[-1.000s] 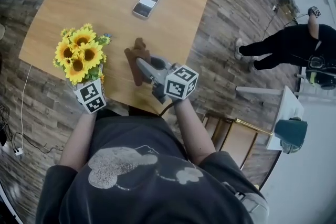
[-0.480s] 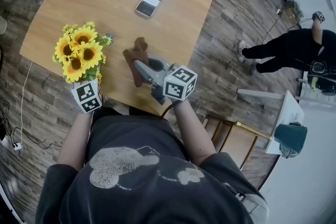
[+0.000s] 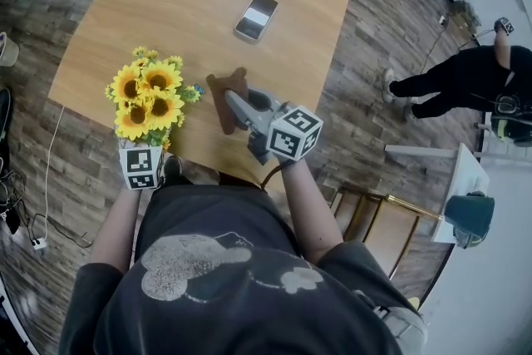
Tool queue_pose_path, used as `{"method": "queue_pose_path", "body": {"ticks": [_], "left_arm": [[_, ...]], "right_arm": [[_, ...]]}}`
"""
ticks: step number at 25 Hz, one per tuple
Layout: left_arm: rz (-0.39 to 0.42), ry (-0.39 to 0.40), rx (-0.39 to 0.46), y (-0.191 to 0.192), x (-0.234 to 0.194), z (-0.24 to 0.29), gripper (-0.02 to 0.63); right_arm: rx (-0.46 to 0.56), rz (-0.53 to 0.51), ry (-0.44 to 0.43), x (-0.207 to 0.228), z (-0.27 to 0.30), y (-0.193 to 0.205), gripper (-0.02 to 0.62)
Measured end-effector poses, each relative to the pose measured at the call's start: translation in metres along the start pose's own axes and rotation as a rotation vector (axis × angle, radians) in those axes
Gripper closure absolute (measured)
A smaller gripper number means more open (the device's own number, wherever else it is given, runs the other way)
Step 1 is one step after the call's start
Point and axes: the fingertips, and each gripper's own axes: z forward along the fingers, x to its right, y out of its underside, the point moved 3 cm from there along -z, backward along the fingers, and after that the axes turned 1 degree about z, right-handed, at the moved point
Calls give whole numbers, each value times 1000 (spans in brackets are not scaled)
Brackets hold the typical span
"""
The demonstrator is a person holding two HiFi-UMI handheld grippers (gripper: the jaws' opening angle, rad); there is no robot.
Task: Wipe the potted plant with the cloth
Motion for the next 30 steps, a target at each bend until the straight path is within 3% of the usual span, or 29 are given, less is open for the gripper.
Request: {"method": "queue_pose_path", "body": {"ticks": [4, 13, 16, 23, 30], "left_arm": [[53, 123, 30, 6, -12, -5, 74], [146, 354, 55, 8, -31, -4, 75], [160, 400, 63, 8, -33, -3, 75], [177, 477, 75, 4, -32, 2, 75], [189, 507, 77, 5, -33, 4, 75]], "right_arm": [[12, -10, 38, -1, 23, -4, 549], [-120, 39, 89, 13, 99, 34, 549], [-147, 50, 66, 11, 124, 44, 549], [-117, 57, -86, -11, 163, 42, 549], [-108, 110, -73, -15, 158, 50, 549]]}}
